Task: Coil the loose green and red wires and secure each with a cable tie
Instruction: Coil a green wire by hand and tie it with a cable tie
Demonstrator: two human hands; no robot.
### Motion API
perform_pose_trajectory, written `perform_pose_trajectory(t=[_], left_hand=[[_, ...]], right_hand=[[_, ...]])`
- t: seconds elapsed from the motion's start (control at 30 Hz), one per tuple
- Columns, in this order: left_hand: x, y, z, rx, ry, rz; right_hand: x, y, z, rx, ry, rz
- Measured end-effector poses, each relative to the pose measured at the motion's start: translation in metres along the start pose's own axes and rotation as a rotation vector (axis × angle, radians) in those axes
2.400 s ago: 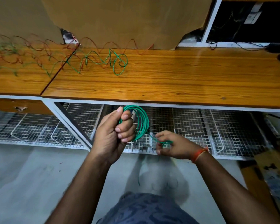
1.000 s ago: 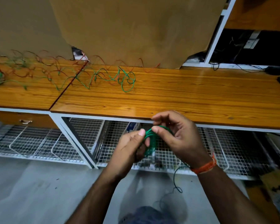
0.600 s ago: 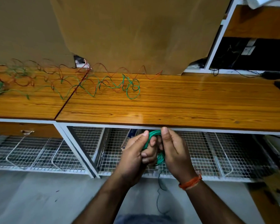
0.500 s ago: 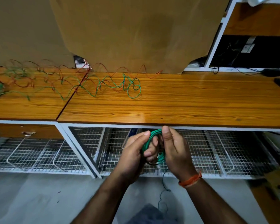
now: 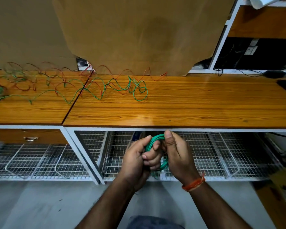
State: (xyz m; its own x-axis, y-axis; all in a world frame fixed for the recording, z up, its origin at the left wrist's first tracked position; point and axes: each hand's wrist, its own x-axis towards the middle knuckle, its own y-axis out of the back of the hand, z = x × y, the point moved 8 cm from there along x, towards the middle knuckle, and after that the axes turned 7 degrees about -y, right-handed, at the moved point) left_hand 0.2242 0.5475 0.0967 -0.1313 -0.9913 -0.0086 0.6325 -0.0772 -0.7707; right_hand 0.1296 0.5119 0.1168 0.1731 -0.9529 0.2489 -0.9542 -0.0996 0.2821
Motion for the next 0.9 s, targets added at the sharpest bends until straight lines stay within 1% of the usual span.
perform_pose_trajectory(t=[0.13,0.23,0.3,0.37,0.47,0.6,0.63,0.67,0.73,0.8,0.9], left_hand=[[-0.001,0.006,0.005,-0.011,-0.010,0.080],[0.000,0.017,0.008,-0.031,-0.029,0.153],[0.003,0.026,0.013,-0.079,-0.045,0.203],[0.006,0.034,0.021,-0.109,-0.070,0.237],[0.006,0.044,0.036,-0.174,-0.117,0.292],[0.007,0.056,0.054,-0.217,-0.207,0.346],[0.008,0.058,0.057,-0.216,-0.229,0.354],[0.009,0.060,0.059,-0.209,-0.248,0.359],[0.012,0.064,0.060,-0.144,-0.286,0.374],[0.014,0.065,0.059,0.020,-0.329,0.400],[0.017,0.060,0.055,0.279,-0.381,0.400]], right_hand=[[0.000,-0.007,0.005,0.037,-0.029,-0.070],[0.002,-0.008,0.012,0.076,-0.048,-0.169],[0.000,-0.002,0.020,0.109,-0.079,-0.230],[-0.002,0.012,0.031,0.076,-0.111,-0.255],[-0.003,0.042,0.053,0.002,-0.156,-0.223],[-0.007,0.074,0.072,0.008,-0.173,-0.081],[-0.008,0.077,0.074,-0.034,-0.157,-0.066],[-0.010,0.077,0.073,-0.112,-0.126,-0.085],[-0.015,0.065,0.059,-0.289,-0.009,-0.180],[-0.019,0.050,0.033,-0.359,0.144,-0.270],[-0.019,0.029,-0.006,-0.344,0.305,-0.349]])
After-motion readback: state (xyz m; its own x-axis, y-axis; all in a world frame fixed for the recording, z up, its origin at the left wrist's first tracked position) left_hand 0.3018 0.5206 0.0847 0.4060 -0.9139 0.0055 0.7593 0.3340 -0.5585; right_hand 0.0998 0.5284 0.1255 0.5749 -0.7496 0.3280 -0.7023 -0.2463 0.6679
